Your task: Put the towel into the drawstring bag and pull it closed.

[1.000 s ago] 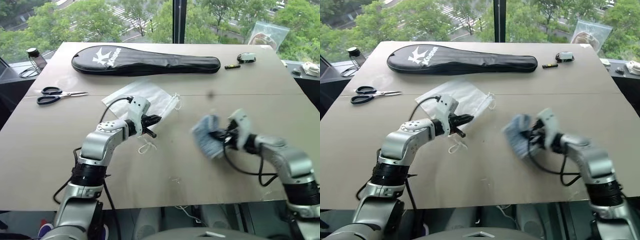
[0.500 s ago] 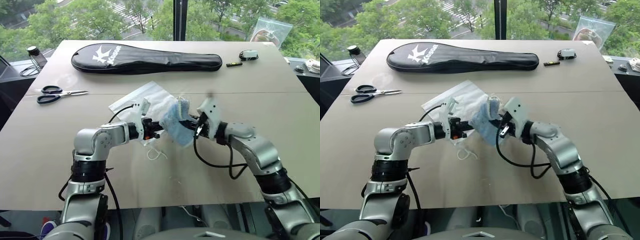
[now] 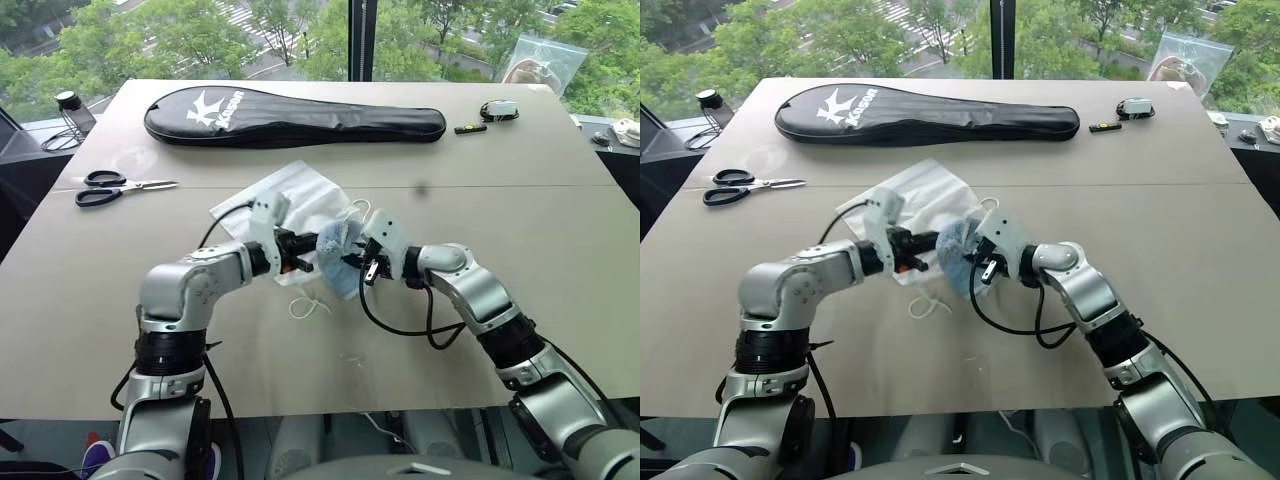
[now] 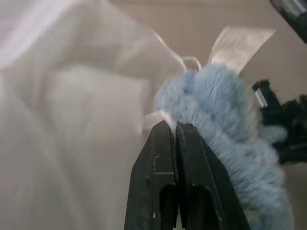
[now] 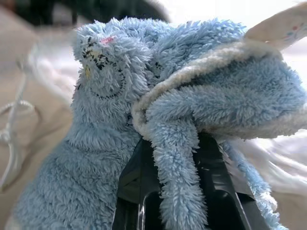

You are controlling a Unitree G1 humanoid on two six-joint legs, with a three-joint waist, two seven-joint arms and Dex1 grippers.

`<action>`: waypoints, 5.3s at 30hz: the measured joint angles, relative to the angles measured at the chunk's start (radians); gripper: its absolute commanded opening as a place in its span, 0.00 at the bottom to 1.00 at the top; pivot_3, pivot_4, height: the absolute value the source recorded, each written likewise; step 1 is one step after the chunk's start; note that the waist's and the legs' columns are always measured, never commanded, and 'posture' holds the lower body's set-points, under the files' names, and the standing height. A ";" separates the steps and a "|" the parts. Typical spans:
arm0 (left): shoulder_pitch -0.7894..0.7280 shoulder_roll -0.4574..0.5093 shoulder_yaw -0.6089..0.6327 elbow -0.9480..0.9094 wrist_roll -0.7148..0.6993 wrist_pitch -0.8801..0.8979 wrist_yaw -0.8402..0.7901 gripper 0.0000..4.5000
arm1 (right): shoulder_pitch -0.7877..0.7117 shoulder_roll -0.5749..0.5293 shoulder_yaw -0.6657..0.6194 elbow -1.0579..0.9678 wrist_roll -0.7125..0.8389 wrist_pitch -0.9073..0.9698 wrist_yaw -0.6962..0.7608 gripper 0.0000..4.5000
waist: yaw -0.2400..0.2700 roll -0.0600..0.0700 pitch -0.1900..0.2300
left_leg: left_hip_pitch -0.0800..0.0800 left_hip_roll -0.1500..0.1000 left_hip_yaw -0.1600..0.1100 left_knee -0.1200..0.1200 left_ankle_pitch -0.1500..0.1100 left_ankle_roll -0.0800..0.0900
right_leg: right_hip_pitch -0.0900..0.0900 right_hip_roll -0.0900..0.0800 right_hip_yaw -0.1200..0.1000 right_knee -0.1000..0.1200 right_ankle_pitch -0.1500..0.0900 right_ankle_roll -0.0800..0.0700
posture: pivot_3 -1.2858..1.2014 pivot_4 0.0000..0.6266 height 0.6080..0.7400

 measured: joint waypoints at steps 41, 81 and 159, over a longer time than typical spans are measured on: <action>0.179 0.053 -0.036 -0.274 -0.206 0.061 0.028 0.00 | -0.042 0.369 -0.502 0.116 0.269 0.322 -0.191 0.01 | 0.018 0.002 0.001 | -0.001 -0.001 -0.001 -0.001 0.000 -0.001 | -0.001 -0.001 0.000 0.001 0.000 -0.001 | 0.52 0.24 1.00; 0.078 0.176 -0.139 -0.031 -0.007 -0.311 -0.167 0.00 | 0.248 -0.029 -0.126 -0.227 0.101 -0.083 -0.028 0.77 | 0.014 0.004 0.003 | -0.001 0.000 0.002 -0.003 0.000 -0.001 | -0.003 0.000 0.001 -0.001 0.000 -0.001 | 0.52 0.24 1.00; 0.603 0.109 -0.114 -0.106 0.431 -0.751 -0.076 0.02 | 0.028 0.055 -0.223 -0.332 -0.046 0.193 -0.278 0.00 | 0.039 0.018 -0.004 | 0.017 0.001 0.003 -0.003 0.002 -0.001 | 0.012 0.001 0.001 0.002 -0.003 -0.006 | 0.52 0.24 1.00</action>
